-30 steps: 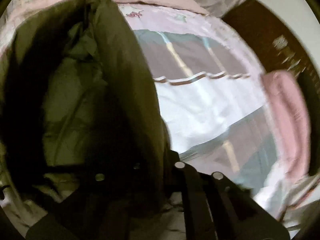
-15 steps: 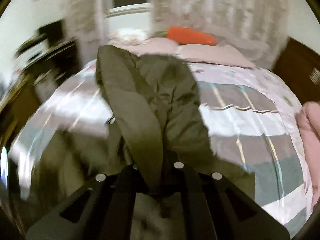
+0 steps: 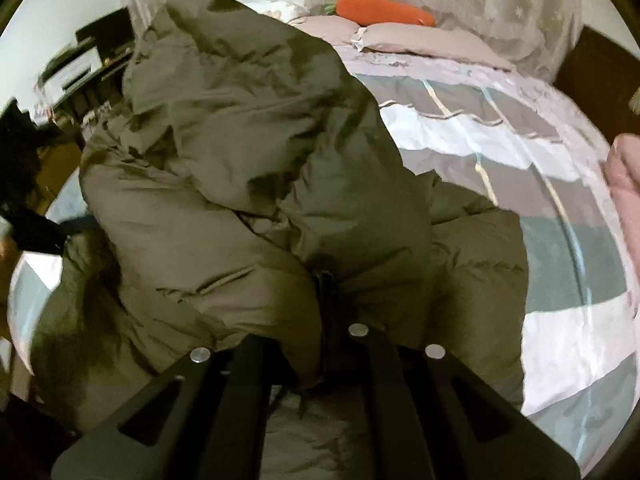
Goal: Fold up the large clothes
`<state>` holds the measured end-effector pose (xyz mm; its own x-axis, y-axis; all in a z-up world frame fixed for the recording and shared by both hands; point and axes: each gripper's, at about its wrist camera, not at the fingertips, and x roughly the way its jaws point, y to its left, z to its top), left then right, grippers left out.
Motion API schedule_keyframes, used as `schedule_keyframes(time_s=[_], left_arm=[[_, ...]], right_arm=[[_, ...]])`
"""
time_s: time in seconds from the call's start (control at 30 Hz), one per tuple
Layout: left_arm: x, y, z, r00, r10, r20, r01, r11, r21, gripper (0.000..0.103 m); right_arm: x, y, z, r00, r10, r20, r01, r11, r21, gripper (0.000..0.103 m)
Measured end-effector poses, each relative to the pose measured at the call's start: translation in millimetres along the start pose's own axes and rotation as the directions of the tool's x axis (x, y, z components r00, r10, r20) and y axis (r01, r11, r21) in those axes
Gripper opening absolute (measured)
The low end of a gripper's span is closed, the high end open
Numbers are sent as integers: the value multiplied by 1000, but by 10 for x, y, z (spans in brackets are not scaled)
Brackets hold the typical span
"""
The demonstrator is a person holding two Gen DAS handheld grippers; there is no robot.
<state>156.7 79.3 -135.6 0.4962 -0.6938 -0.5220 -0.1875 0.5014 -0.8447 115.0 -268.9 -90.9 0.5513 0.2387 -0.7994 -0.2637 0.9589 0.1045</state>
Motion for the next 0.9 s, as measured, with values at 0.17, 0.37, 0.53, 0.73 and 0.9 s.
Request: schedule_keyframes(time_s=[0.17,0.37,0.53,0.73,0.9], left_arm=[[190,57,147,995,-76,-60,76,997,1,15],[-79,-289,65,995,-96,-2,95,980,173,10],[-252,-510,-24,992,-126,15,119,961,250,10],[-163,-442,-125,995,-100,-27,104,963,250,10],[20,-690,-547,992,1,-124,46,926,375,10]], right_arm=[[-42,-6,1,999,-4,-32,4,1000,6,10],[-270,85,35,1000,-4,13,4,1000,-16,13],[-655,270,4,987,1,163,20,992,-127,75],[-1058,270,-3,961,133,242,-107,987,-119,102],[-1092,-66,68,951,171,256,-199,976,86,102]])
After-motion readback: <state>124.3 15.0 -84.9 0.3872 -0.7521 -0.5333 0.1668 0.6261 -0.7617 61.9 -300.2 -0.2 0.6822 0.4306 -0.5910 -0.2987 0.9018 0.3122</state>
